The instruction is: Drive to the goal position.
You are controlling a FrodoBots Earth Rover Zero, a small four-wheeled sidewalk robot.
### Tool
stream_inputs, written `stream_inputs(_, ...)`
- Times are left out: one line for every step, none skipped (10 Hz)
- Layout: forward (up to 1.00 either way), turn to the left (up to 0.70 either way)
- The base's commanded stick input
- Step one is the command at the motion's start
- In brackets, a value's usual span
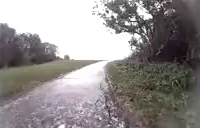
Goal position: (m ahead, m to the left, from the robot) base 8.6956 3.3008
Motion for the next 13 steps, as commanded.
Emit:
stream_inputs(0.00,0.00)
stream_inputs(0.00,0.00)
stream_inputs(0.00,0.00)
stream_inputs(0.00,0.00)
stream_inputs(0.00,0.00)
stream_inputs(0.00,0.00)
stream_inputs(-0.39,0.11)
stream_inputs(-1.00,0.27)
stream_inputs(-1.00,0.27)
stream_inputs(-1.00,0.20)
stream_inputs(-1.00,0.03)
stream_inputs(0.00,0.00)
stream_inputs(0.00,0.00)
